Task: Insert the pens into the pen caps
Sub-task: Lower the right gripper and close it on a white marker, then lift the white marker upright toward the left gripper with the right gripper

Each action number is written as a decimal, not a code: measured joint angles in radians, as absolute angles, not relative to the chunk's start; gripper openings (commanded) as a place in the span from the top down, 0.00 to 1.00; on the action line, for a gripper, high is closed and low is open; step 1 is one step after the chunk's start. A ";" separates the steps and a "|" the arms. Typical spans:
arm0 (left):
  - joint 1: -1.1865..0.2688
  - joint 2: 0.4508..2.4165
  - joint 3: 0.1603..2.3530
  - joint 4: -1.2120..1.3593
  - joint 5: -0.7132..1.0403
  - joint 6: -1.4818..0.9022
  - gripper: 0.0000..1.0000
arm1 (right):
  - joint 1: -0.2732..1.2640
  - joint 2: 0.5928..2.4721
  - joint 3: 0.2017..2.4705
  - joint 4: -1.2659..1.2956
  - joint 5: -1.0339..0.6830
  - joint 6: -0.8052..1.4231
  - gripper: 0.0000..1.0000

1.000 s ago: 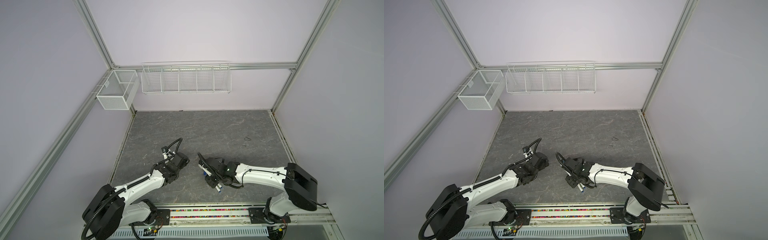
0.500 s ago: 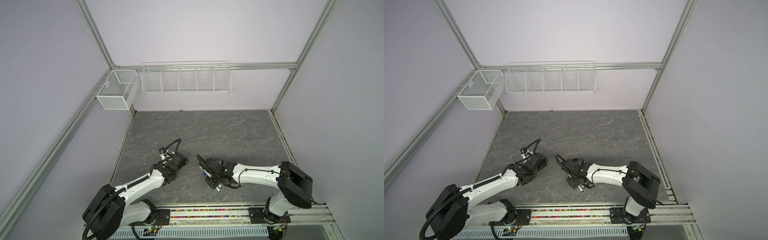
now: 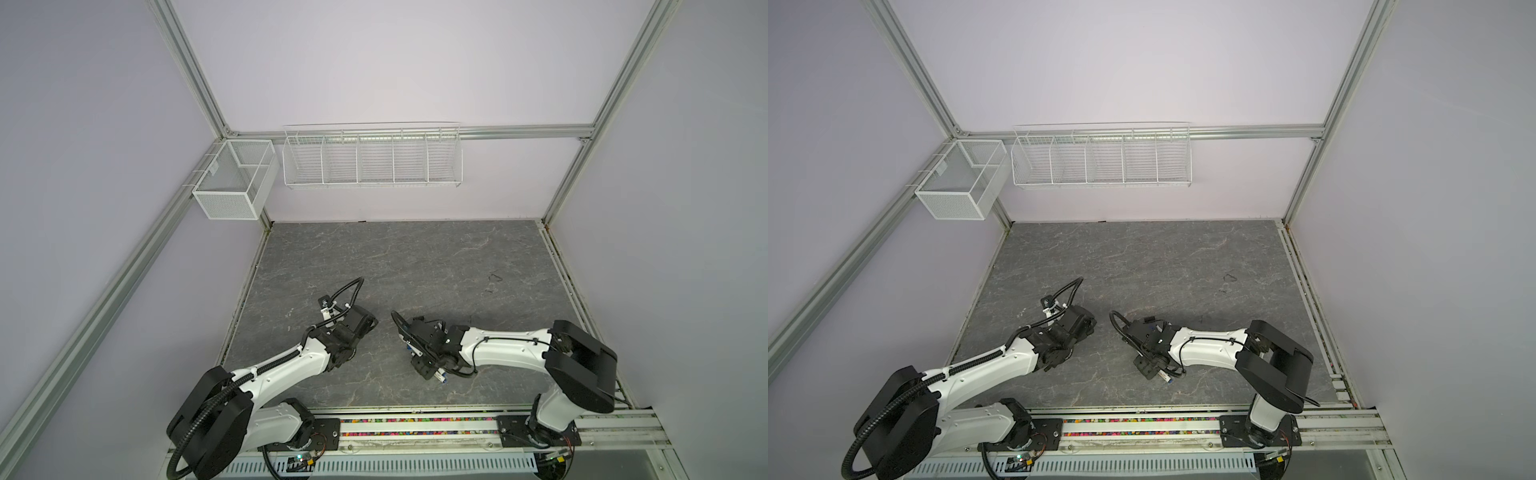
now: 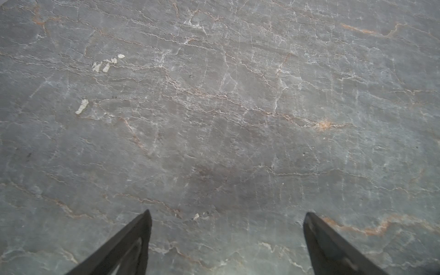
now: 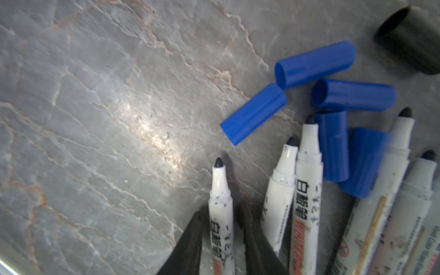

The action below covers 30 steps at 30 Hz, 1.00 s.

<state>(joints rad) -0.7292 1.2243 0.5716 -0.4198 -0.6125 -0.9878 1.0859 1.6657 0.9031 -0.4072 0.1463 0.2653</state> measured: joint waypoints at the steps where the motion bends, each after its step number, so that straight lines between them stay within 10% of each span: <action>1: -0.728 1.225 0.572 -0.420 -0.612 -0.988 0.01 | 1.086 1.666 0.904 -0.408 0.146 0.265 0.70; 16: -0.727 1.217 0.572 -0.416 -0.600 -0.973 0.01 | 1.111 1.706 0.956 -0.430 0.164 0.239 0.93; 30: -0.727 1.148 0.532 -0.205 -0.389 -0.844 0.01 | 0.944 1.386 0.952 -0.331 0.045 0.265 0.93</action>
<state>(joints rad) -0.7265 1.1477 0.5323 -0.2047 -0.3885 -0.8440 0.9443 1.3865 0.9520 -0.3309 0.0452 0.2646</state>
